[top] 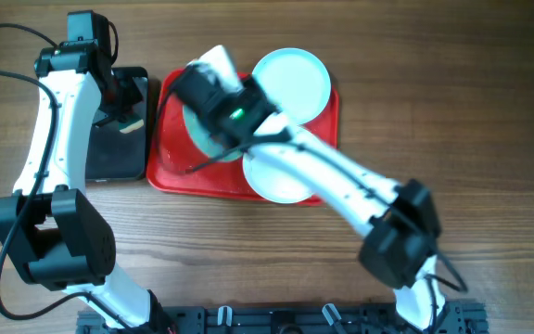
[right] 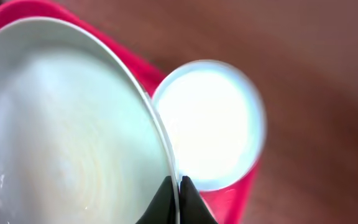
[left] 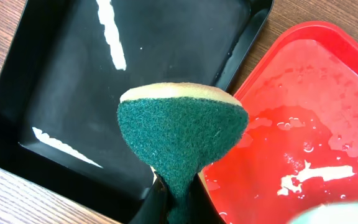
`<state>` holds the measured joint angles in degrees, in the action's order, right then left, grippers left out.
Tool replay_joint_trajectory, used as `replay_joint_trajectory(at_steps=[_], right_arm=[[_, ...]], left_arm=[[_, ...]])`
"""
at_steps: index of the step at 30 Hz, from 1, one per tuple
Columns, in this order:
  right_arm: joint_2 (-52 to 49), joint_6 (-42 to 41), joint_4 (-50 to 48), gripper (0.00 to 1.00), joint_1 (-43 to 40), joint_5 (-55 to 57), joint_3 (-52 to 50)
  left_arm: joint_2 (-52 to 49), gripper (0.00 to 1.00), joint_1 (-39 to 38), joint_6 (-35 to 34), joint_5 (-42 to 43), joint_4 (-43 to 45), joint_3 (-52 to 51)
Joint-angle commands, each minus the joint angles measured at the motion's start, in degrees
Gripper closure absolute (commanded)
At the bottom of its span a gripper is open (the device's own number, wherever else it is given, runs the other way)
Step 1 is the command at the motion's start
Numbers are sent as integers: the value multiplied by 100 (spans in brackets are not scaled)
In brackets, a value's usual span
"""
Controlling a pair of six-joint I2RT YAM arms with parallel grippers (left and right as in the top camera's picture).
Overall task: Clean dirty plates on tray and stack at the side
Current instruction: 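Carry the plate right and set it on the table beside the tray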
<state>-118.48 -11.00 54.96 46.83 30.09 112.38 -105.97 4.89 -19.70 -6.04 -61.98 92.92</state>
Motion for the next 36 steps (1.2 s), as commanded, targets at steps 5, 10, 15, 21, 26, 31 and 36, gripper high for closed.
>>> replay_joint_trajectory(at_steps=[5, 10, 15, 21, 26, 31, 36], right_arm=[[914, -258, 531, 96, -1989, -3672, 66], [1038, -111, 1213, 96, -3180, -3773, 59], [1036, -122, 1403, 96, -4308, -3786, -435], [1036, -146, 894, 95, -5434, -4181, -1569], [1036, -153, 63, 96, -5995, -4170, -2861], [1036, -439, -518, 96, -6194, -3801, -3635], [1025, -564, -1097, 96, -6467, -3467, -4162]], left_arm=[[4, 96, 17, -74, 70, -4, -46], [4, 96, 17, -72, 70, -4, -46], [4, 96, 17, -72, 70, -2, -46], [4, 96, 17, -72, 70, -2, -46], [4, 96, 17, -72, 70, -2, -46], [4, 96, 15, -72, 70, -7, -46], [4, 96, 15, -74, 70, -2, -46]])
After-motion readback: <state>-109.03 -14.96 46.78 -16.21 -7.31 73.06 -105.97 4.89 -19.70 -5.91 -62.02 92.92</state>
